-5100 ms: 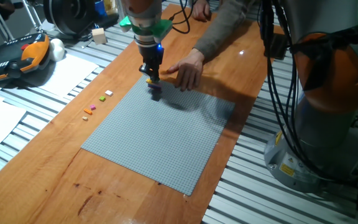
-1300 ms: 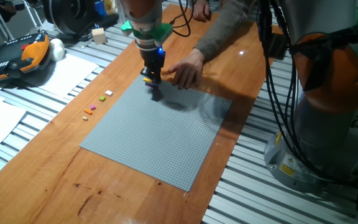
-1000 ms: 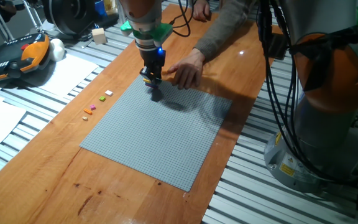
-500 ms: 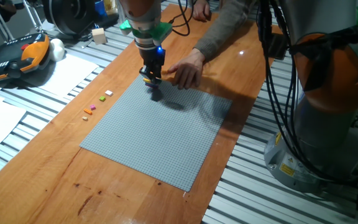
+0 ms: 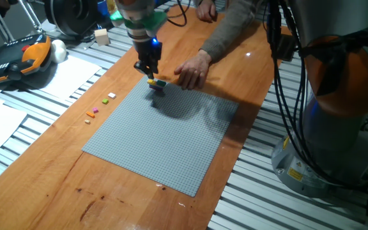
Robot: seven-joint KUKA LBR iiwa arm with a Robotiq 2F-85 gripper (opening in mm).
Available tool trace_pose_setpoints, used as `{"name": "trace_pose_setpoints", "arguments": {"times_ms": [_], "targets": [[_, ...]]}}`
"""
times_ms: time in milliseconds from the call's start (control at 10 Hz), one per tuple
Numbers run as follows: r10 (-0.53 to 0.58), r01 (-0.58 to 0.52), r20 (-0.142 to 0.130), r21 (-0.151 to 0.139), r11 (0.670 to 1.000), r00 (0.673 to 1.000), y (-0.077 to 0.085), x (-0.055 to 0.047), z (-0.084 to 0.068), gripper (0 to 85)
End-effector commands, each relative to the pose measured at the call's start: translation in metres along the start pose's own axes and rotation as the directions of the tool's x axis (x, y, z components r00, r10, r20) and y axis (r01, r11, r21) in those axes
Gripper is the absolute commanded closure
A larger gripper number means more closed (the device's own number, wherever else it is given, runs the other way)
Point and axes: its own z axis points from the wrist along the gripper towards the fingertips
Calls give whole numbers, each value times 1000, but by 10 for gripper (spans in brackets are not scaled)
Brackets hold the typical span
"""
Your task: Stack small Lego blocks one on top of the other
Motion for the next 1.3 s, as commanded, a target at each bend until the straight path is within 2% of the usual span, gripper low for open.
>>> {"name": "trace_pose_setpoints", "arguments": {"times_ms": [0,200,300,500,600,800,1200], "targets": [[-2,2,-1,-8,1000,1000,4,-1,-8,850],[1,-1,14,-18,1000,1000,12,6,-23,850],[3,-3,28,-22,1000,1000,18,14,-29,850],[-10,12,40,-37,999,999,22,22,-34,850],[-22,24,40,-38,999,999,22,23,-34,850],[-14,17,42,-61,998,999,21,24,-35,850],[13,-11,33,-65,998,999,24,24,-34,850]]}}
